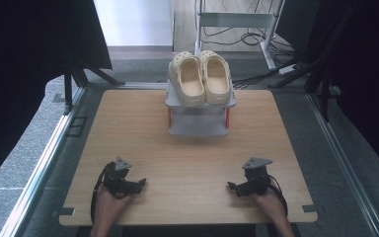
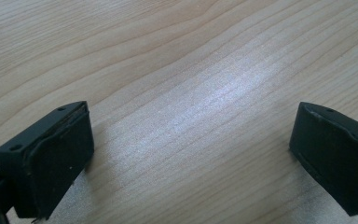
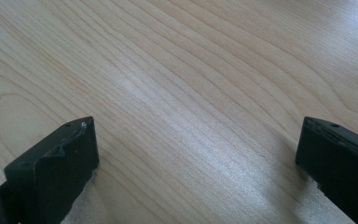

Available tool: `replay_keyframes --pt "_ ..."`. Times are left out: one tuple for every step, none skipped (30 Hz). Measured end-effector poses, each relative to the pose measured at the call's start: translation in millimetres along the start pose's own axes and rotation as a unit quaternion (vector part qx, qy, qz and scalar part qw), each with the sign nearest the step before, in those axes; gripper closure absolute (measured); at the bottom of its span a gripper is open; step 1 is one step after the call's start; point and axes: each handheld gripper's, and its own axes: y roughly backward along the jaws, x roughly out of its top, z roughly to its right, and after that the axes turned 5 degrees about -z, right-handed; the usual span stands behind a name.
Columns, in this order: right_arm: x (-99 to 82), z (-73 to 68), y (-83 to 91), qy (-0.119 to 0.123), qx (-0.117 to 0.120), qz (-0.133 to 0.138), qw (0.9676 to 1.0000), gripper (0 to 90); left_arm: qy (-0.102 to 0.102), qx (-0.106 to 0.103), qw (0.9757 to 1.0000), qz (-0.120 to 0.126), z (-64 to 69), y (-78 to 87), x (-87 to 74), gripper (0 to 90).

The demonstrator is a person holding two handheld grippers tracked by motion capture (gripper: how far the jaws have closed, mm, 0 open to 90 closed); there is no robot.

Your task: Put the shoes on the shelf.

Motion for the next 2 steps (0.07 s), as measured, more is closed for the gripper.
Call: replay_keyframes --pt "-0.6 -0.2 0.0 0.001 0.0 0.001 1.0 0.0 0.0 0.0 1.0 0.0 -0.2 0.0 0.2 0.0" --pt "-0.6 -0.2 0.0 0.001 0.0 0.001 1.0 0.0 0.0 0.0 1.0 0.0 -0.2 0.0 0.2 0.0"
